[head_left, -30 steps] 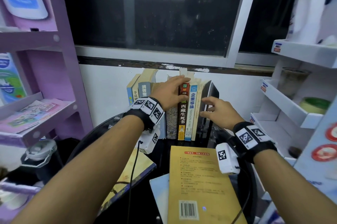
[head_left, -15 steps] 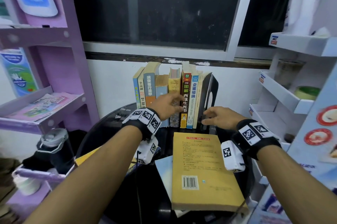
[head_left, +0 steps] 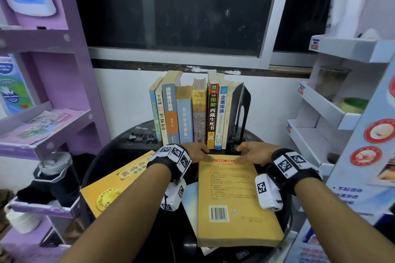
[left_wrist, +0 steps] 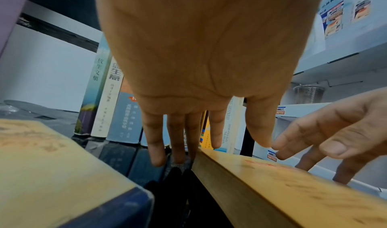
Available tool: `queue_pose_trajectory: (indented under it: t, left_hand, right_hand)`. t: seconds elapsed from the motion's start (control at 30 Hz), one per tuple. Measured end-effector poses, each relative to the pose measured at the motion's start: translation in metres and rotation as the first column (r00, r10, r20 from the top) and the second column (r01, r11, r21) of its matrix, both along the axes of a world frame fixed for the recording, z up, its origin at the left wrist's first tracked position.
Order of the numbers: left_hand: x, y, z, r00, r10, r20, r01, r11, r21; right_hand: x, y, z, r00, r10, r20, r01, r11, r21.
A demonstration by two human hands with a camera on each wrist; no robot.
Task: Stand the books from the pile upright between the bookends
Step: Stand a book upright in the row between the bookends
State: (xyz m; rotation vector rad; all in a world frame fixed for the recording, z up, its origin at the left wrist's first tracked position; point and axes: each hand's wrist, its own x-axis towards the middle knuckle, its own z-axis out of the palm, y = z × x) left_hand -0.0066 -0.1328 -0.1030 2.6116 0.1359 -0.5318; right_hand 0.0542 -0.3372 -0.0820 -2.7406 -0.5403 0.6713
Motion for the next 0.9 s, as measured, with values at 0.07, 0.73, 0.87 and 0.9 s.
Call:
queue_pose_trajectory:
  t: [0.07,0.73,0.87,0.9]
  left_hand:
    - [0.001,-0.004,0.002,0.999,-0.029,-0.019,0.029,0.999,0.015]
    - [0.02,-0.001,-0.001,0.994,0.065,-0.084,-0.088,0.95,-0.299]
    - [0.019,0.0,0.002,0.995,0.086,-0.049,-0.097,0.934,-0.344]
    - [0.018,0.001,0.003,0.995,0.089,-0.039,-0.097,0.929,-0.358]
  right_hand:
    - [0.003,-0.001,-0.002,1.0,-0.014,-0.02,0.014,1.0,0.002]
    - [0.017,0.004,-0.003,0.995,0.061,-0.074,-0.064,0.998,-0.031]
    - [0.018,0.002,0.0,0.997,0.074,-0.02,-0.074,0.997,-0.016]
    - [0.018,0.001,0.001,0.997,0.075,-0.018,-0.075,0.997,-0.007]
